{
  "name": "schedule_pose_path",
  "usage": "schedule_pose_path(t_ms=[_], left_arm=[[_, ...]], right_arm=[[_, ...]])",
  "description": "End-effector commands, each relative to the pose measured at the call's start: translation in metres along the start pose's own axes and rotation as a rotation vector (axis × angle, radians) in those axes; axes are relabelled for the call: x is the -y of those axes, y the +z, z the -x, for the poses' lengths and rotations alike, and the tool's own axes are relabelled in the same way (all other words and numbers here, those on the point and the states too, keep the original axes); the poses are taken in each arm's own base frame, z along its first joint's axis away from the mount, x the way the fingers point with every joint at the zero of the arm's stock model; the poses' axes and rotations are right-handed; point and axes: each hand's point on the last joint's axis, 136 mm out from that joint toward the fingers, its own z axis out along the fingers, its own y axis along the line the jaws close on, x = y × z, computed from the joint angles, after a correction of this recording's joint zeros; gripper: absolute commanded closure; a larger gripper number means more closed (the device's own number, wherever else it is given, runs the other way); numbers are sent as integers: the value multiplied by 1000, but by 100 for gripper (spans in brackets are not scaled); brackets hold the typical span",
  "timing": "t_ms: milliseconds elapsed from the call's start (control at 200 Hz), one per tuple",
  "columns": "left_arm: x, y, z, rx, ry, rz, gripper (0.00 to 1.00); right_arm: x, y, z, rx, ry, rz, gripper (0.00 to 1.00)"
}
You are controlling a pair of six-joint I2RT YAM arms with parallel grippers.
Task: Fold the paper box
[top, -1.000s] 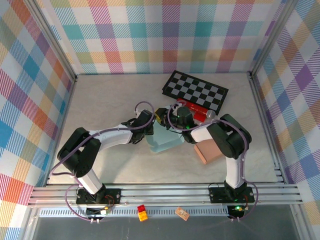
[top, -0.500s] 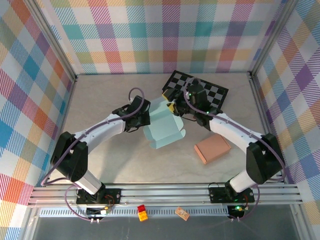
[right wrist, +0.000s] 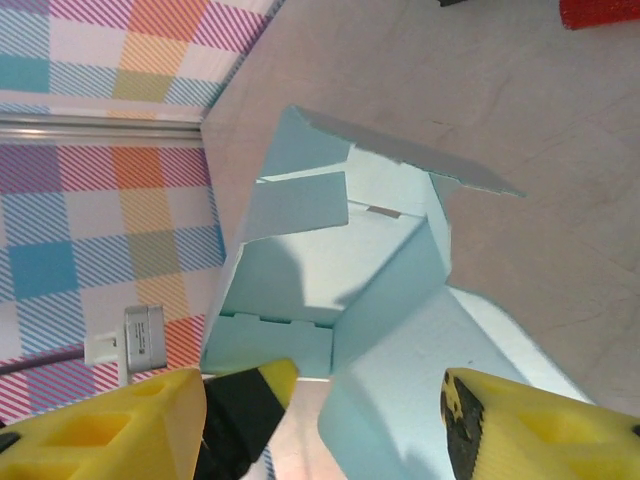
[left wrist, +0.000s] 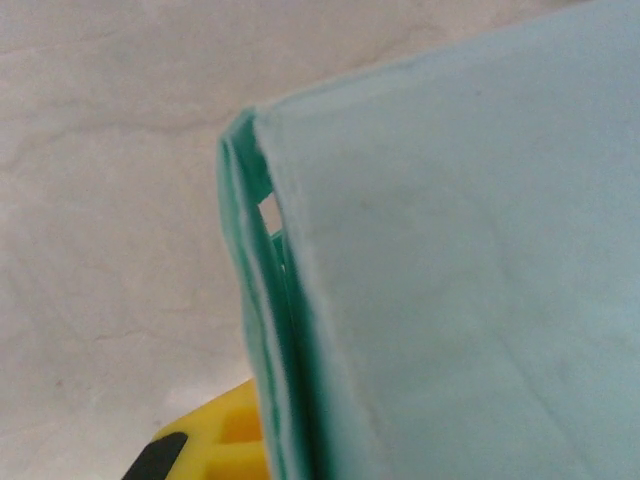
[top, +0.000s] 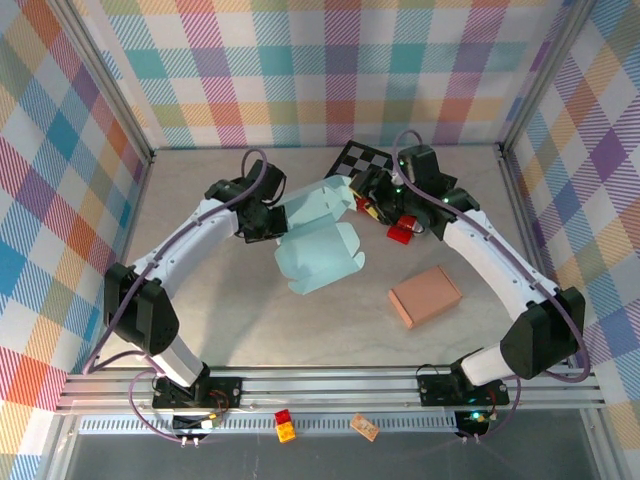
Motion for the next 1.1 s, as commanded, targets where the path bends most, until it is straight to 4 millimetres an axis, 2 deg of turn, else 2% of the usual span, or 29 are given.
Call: schedule_pose_path(t_ms=[0,200,355,500,630,840,985,1095], left_arm=[[-15,-3,-26,-130,4,61,100],[-13,-4,-31,-152,6,46,100],[-12,-5,-32,-156,5,36,100],[-10,-3,-33,-168,10,28,100],[-9,-4,-33,-167,11,21,100],[-3,-3,-31,-167,13,-4,100],[-1,-2,-30,-167,17,-11,100],[1,-2,-29,-166,19,-17,100]], right_arm=[[-7,-6,0,-26,-82,-20,38],[-21,21,3,-98,-106,4,44],[-30,44,3,-135,-144,-5,44],[-32,67,-3,-178,-177,-31,44],[-24,84,-7,-203,-202,-71,42],[-13,100,-21,-268,-229,-96,40],[-23,105,-32,-327,-255,-42,40],[-34,101,-41,-366,-249,15,40]])
